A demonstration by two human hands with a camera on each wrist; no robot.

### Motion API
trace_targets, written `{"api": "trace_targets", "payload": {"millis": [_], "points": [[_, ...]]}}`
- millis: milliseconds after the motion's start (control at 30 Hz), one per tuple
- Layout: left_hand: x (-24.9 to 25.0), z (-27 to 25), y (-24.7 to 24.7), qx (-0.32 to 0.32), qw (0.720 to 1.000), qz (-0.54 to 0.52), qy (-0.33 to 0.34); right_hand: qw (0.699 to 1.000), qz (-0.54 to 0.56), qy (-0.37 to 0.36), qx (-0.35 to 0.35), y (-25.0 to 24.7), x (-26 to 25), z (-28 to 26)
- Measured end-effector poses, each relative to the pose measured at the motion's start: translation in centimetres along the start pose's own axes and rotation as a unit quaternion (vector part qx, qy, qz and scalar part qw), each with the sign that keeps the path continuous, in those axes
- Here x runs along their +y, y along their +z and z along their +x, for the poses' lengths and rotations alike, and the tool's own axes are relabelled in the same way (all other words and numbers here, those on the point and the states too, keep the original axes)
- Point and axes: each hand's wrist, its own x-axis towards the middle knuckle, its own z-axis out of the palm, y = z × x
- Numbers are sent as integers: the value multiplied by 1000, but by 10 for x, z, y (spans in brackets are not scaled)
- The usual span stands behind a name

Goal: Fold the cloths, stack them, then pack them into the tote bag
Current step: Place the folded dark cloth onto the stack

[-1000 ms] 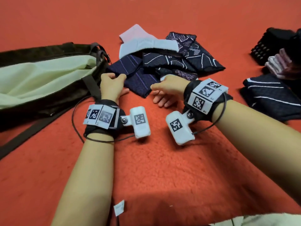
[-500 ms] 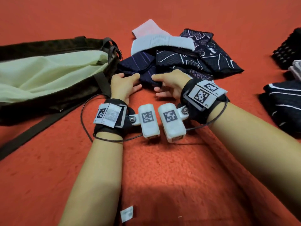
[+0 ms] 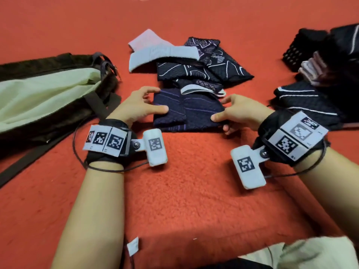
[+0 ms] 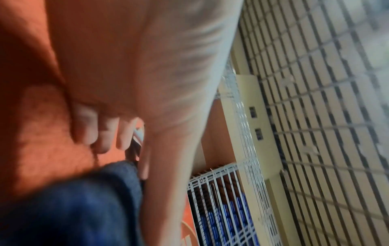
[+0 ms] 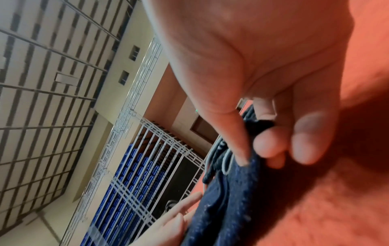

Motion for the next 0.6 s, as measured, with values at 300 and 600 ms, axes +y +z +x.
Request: {"api": "trace_targets", "payload": {"millis": [300, 600], "points": [[19, -7, 27, -97, 994, 58, 9, 1000, 5, 29, 12, -34, 34, -20], [38, -7, 38, 19, 999, -23, -20, 958, 200, -185, 93, -47, -45, -37]]}}
